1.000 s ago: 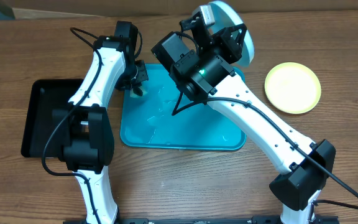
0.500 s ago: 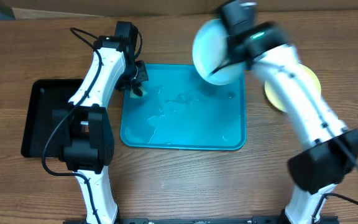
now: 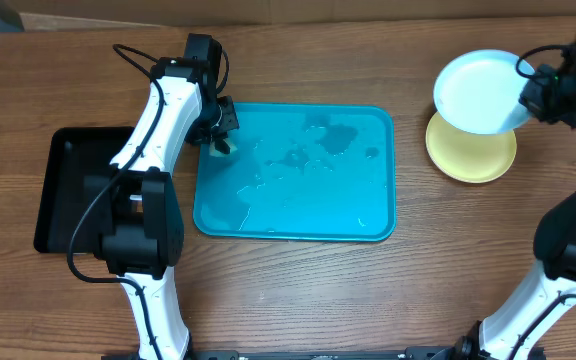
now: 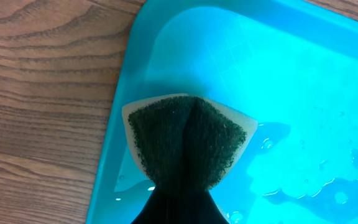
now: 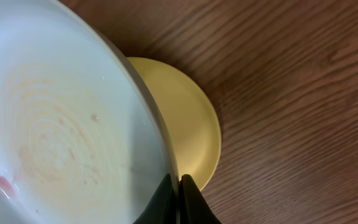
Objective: Clean dirty plates on tray and stack at the side
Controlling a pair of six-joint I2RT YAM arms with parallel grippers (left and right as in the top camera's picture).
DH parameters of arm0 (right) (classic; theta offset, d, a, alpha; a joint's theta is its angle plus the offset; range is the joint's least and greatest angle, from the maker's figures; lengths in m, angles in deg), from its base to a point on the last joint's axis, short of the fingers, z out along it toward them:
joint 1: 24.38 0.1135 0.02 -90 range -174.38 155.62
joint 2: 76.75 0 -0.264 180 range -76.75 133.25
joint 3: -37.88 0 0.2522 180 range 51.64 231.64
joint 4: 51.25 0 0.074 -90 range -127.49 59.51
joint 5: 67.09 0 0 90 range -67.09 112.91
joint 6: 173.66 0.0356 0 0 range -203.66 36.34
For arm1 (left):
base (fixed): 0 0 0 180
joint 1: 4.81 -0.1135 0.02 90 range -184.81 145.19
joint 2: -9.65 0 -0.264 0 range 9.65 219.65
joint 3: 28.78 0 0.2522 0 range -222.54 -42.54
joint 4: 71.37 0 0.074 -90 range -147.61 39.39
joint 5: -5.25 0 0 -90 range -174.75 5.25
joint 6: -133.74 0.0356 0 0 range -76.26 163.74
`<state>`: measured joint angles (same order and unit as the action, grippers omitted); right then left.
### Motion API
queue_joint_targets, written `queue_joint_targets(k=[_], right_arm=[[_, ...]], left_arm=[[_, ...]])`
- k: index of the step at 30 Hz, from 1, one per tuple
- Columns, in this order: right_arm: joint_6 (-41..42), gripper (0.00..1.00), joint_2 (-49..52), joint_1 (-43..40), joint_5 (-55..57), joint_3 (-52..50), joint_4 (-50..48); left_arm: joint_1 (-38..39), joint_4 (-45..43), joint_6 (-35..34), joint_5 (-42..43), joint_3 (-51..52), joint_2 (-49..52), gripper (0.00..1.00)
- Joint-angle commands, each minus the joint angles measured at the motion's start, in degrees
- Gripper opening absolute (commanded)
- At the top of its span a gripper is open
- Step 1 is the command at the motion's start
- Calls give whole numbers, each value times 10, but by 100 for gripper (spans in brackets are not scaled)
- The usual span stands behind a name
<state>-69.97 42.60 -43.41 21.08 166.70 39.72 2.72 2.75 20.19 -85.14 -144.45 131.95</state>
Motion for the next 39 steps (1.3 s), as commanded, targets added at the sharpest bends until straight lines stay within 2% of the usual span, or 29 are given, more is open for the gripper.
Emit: queue_joint_targets(k=[1,5,9,15,22,23,24,25,26,29,32,36,39], right_arm=[[10,4,11,-5,-32,-2,1],[9,4,11,-6,-28,-20,11],[9,4,11,-7,26,-54,24],[10,4,11,-7,28,-124,-21],[10,4,11,-7,15,-141,-70],[10,11,11,-7,15,-141,-72],[10,32,11,-7,15,-141,-72],[10,66,11,-7,15,-141,-72],[10,79,11,-7,15,-141,-71],[9,81,11,-6,-16,-141,-66],[8,91,10,-5,-103,-141,-52],[-50,91,5,14,-239,-141,-43],[-72,91,-3,51,-283,-141,-41]], left_arm=[[4,-2,13,7,-13,2,4],[4,-2,13,7,-13,2,4],[4,-2,13,7,-13,2,4],[4,-4,13,7,-13,2,4],[4,-3,13,8,-13,2,4],[4,-3,13,10,-13,2,4],[4,-3,13,12,-13,2,4],[4,-4,13,15,-13,2,4],[4,-4,13,15,-13,2,4],[4,-4,13,15,-13,2,4],[4,-5,13,15,-13,2,4],[5,-8,18,26,-13,2,4],[7,-18,62,77,-12,2,4]])
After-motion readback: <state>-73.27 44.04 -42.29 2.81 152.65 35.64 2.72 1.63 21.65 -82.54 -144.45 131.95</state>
